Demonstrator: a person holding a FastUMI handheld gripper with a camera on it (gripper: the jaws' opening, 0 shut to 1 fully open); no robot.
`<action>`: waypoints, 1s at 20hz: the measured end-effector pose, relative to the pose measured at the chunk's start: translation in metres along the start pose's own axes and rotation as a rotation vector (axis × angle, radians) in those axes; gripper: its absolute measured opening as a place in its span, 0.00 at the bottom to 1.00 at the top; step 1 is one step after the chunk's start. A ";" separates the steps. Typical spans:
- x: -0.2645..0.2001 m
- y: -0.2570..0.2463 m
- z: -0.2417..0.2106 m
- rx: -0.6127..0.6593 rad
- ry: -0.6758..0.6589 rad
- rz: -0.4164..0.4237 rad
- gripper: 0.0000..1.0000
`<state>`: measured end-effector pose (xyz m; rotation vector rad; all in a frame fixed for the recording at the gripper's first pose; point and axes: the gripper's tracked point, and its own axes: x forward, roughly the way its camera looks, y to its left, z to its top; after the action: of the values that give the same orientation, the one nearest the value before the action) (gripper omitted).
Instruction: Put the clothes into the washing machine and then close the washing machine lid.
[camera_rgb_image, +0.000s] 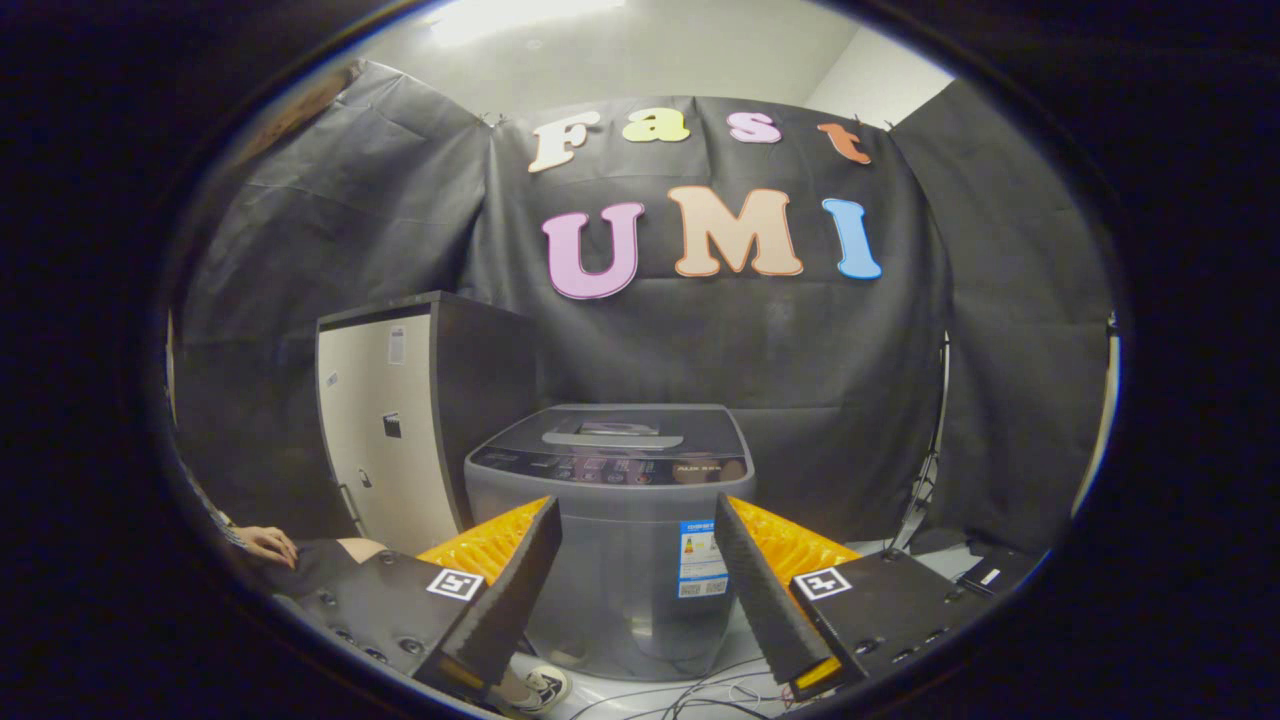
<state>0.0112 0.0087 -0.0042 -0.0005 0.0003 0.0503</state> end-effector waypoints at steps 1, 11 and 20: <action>0.000 0.000 0.000 0.000 0.000 0.000 0.97; -0.001 -0.001 0.000 0.000 0.001 0.000 0.97; -0.001 0.000 0.002 0.000 0.001 -0.001 0.97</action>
<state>0.0098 0.0085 -0.0027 -0.0006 0.0018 0.0496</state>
